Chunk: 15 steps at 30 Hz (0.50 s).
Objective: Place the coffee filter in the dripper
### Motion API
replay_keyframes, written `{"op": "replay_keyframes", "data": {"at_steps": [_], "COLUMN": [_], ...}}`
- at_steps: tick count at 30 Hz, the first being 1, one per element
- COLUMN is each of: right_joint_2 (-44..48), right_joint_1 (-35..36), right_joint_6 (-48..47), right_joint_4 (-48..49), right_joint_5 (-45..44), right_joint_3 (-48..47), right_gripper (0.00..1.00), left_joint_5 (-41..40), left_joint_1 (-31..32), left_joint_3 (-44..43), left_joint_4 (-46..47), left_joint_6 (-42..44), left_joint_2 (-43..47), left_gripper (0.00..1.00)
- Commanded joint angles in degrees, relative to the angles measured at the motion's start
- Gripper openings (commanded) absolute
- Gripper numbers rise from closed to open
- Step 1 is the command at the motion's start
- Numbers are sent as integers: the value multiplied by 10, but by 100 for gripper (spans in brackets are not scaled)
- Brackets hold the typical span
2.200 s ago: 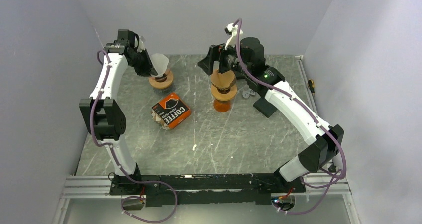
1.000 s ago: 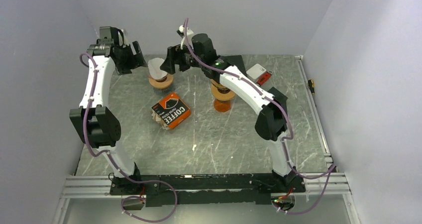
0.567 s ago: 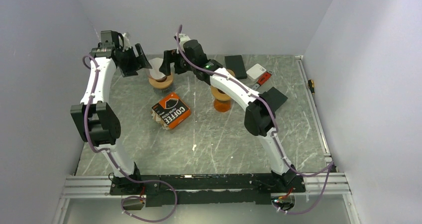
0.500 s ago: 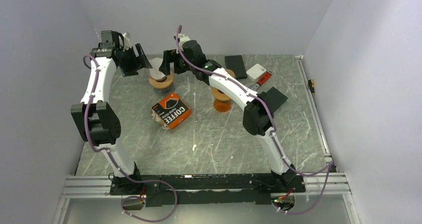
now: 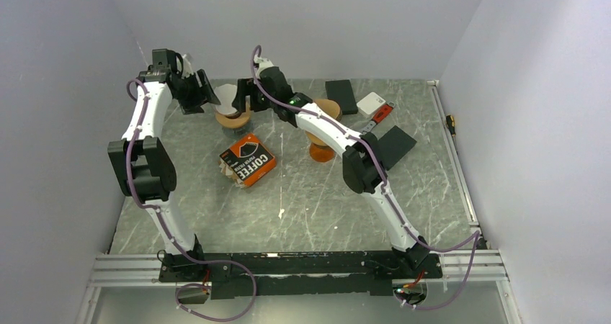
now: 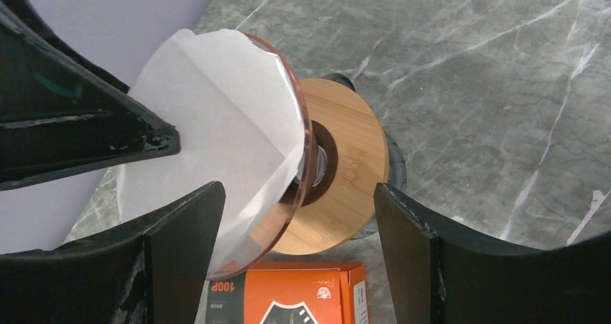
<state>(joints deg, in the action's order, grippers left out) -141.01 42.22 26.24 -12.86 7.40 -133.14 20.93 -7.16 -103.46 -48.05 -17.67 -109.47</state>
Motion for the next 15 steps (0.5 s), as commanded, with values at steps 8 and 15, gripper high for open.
{"op": "replay_keyframes", "data": {"at_steps": [8,15], "right_joint_2": [-18,0], "right_joint_1": [1,-2], "right_joint_6": [10,7], "right_joint_4": [43,70], "right_joint_5": [-21,-5], "right_joint_3": [-37,-13], "right_gripper": [64,65], "left_joint_5": [-32,-24], "left_joint_1": [-4,-4], "left_joint_3": [-5,-7], "left_joint_4": [-3,5], "left_joint_6": [14,16], "left_joint_2": [0,1], "left_gripper": [64,62]}}
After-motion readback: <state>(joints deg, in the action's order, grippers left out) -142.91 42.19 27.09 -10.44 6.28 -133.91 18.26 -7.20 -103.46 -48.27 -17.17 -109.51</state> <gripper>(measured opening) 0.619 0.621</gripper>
